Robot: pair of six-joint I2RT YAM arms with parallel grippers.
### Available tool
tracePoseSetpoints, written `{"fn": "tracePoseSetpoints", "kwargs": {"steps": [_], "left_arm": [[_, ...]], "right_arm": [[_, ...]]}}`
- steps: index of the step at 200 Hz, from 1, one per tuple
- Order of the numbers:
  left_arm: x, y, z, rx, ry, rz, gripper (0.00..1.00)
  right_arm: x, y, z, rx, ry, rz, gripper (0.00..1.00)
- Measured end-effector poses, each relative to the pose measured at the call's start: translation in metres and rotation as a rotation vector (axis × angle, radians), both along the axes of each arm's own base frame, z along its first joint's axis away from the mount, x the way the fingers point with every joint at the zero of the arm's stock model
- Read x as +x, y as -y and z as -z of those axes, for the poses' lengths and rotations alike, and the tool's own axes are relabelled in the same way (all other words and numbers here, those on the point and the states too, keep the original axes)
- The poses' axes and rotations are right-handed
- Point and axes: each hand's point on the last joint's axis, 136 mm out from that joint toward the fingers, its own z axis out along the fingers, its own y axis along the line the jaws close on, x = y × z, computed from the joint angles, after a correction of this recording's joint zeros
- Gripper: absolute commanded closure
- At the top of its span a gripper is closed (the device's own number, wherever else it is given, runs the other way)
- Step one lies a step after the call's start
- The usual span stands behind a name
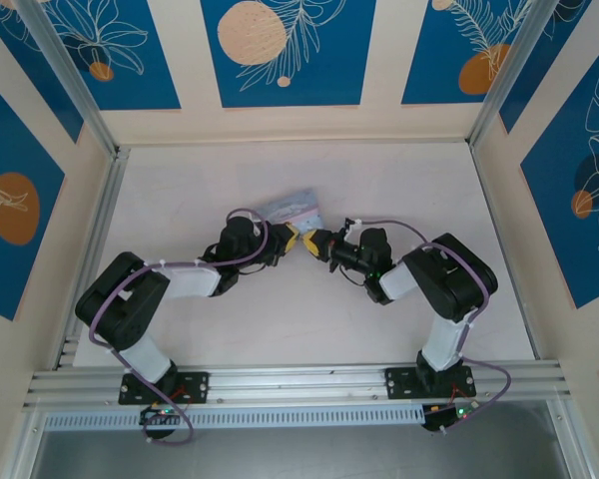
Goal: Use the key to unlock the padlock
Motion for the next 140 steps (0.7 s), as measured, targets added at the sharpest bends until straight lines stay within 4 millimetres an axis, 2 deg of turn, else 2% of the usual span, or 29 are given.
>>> {"fn": "tracePoseSetpoints", "kwargs": {"steps": [72,106,140], "left_arm": [[0.007,-0.010,0.010,0.035,-0.021,-0.053,1.00],[0.015,-0.016,0.012,0.043,-0.010,-0.096,1.00],[0.017,-0.016,0.018,0.049,-0.015,-0.101,1.00]], "right_arm": [[0.009,-0.013,0.010,0.020,-0.011,0.004,1.00],[0.021,-0.021,0.011,0.005,-0.025,0.013,1.00],[0.022,-0.020,0.018,-0.016,-0.044,0.017,1.00]]}}
